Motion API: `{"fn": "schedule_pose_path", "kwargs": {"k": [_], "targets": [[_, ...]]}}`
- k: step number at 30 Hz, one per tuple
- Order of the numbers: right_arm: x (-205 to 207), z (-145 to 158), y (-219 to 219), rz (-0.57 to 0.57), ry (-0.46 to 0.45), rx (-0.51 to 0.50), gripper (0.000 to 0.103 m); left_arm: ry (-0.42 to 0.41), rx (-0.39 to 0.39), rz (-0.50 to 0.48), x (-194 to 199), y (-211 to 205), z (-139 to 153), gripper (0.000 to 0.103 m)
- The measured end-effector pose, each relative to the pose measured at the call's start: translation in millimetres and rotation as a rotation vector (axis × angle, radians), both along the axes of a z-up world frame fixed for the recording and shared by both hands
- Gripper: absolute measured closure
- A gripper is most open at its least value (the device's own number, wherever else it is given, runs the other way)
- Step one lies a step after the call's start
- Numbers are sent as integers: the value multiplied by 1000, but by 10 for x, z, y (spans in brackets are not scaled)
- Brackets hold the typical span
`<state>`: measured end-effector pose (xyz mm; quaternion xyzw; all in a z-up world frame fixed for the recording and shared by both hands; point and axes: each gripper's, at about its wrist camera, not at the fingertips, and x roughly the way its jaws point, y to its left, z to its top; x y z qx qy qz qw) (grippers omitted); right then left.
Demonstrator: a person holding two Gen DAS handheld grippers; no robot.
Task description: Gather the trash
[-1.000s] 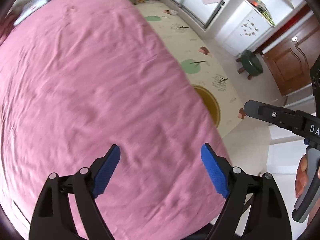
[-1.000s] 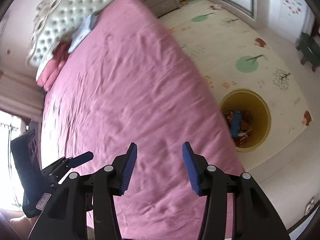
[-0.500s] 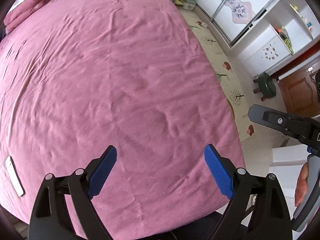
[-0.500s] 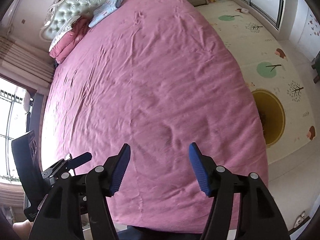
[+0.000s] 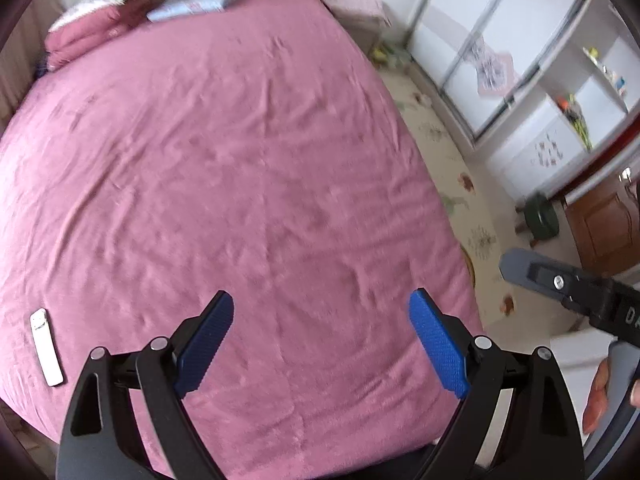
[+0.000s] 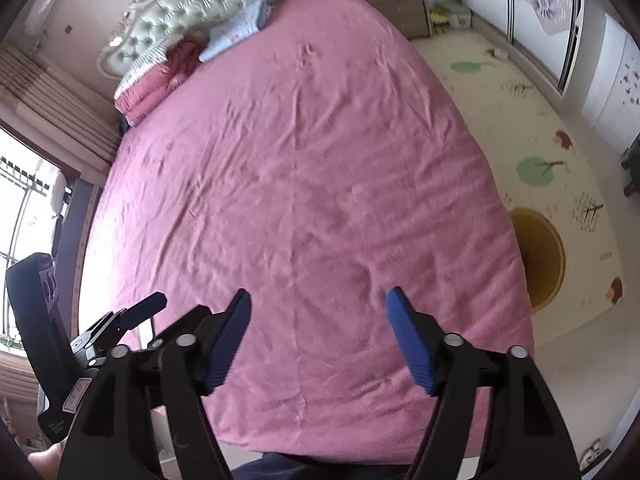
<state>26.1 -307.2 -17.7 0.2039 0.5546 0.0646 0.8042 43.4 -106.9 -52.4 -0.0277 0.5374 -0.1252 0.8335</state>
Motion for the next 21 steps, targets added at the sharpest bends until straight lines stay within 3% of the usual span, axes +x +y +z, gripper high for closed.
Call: {"fn": "schedule_pose_path", "kwargs": {"k": [2,10,17,21], "targets": [[-11,107,39,3,-25,3,29,-58,16,41,-24,88,177,6],[-76,511,222,22,-120,-58,21,-229,106,117,-117,292,729,4],[-168,742,320,-22,-207,-151,12,-249,84,122,-234,423,913,4],[-212,821,326,-42,-247,-168,12,-236,48,139,-277,494,932,4]]}}
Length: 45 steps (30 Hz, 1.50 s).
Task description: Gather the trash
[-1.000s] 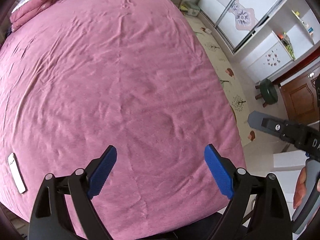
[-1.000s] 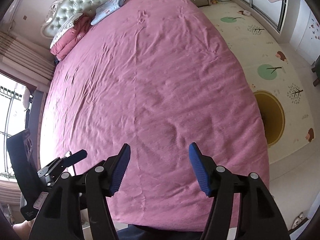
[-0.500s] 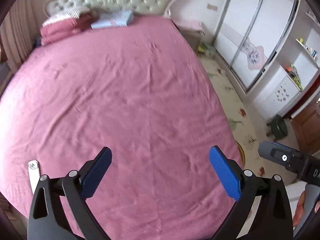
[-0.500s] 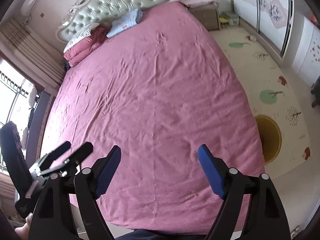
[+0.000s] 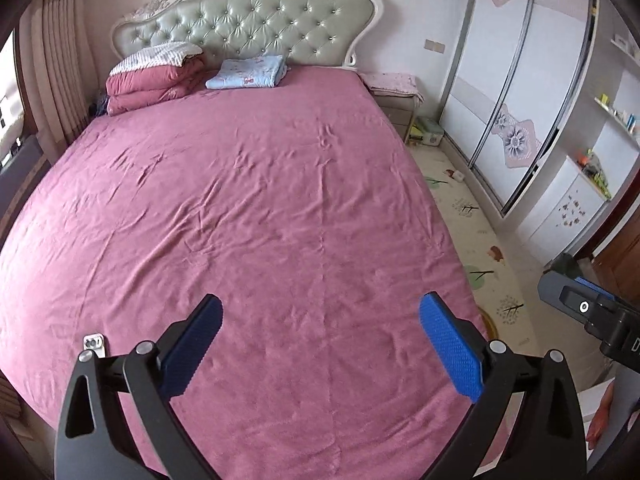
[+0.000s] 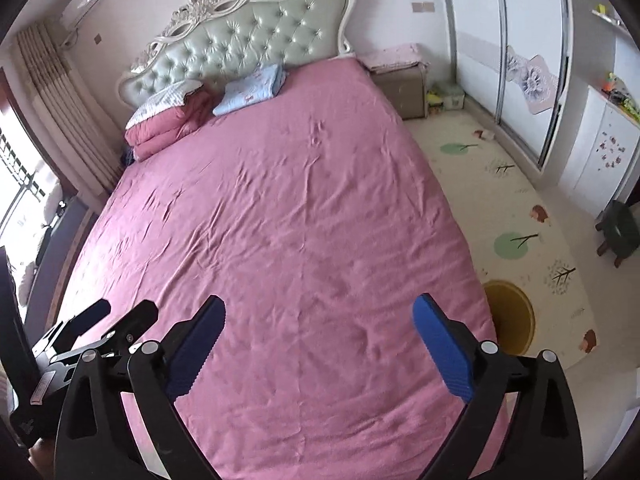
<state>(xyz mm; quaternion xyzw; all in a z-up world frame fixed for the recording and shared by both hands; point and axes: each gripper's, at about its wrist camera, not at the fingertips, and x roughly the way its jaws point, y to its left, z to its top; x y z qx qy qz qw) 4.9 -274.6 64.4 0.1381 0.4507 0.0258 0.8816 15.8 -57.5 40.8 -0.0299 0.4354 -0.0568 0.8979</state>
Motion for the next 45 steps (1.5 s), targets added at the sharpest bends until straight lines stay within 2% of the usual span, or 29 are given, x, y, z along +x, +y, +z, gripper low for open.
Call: {"fn": "schedule_pose_path", "kwargs": {"k": [5,12,18,23,45], "targets": [[-31,0,66,19,12,-17,12,14,-36,31,-13,73,20,4],[-43,5,91,8,9,-6,12,-2,69,29,-87,3,89,4],[-58,8,101,5,1,-7,12,-11,83,13,-139,-17,131,4],[-77,40,131,2,-12,-31,11,-19,77,11,-157,-20,150,4],[-25,-6,126,6,5,-21,11,6,23,18,-108,32,101,4]]}}
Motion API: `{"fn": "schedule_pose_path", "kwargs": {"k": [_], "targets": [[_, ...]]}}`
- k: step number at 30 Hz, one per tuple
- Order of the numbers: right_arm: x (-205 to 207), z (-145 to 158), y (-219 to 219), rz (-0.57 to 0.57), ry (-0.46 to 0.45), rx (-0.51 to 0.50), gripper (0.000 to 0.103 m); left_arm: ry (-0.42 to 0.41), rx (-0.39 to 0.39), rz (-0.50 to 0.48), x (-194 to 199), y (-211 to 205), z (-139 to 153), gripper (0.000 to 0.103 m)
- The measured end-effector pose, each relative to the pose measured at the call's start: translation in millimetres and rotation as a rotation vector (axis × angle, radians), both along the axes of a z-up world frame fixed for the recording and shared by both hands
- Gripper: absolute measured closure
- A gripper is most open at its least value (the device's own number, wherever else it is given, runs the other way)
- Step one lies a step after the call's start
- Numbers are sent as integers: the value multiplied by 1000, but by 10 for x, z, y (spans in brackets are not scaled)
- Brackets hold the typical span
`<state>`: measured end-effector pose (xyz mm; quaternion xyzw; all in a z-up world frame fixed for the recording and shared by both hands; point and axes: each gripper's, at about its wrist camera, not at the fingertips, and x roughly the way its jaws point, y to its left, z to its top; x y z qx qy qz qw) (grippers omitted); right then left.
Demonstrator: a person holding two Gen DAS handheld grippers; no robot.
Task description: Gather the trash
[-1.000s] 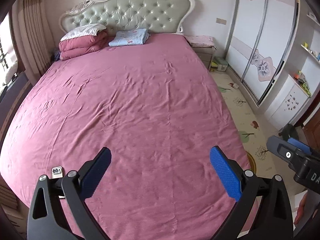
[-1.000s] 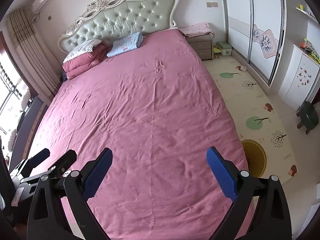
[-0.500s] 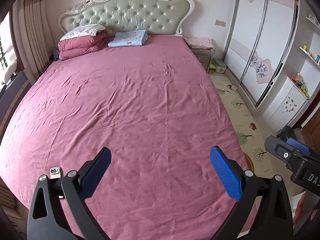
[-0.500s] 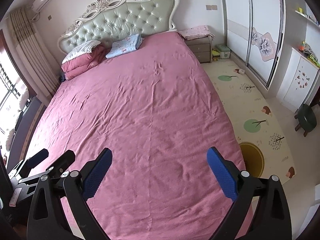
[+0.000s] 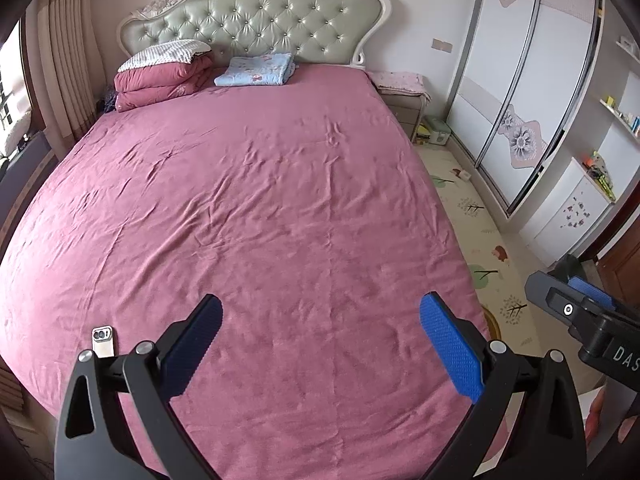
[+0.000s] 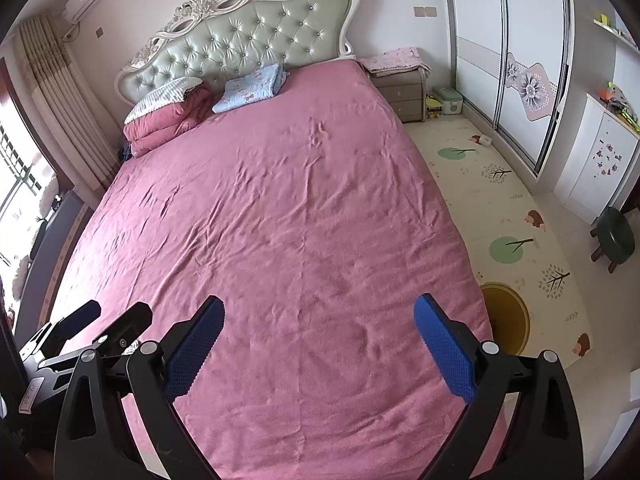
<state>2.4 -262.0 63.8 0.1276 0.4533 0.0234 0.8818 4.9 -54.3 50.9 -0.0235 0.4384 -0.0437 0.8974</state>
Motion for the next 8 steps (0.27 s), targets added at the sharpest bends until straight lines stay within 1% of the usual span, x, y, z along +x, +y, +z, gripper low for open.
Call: {"fn": "schedule_pose_path", "kwargs": {"k": [8], "targets": [[-10,-9,-9,-2,-3,0,11,-2,2,6,8,-11,-4,4]]}}
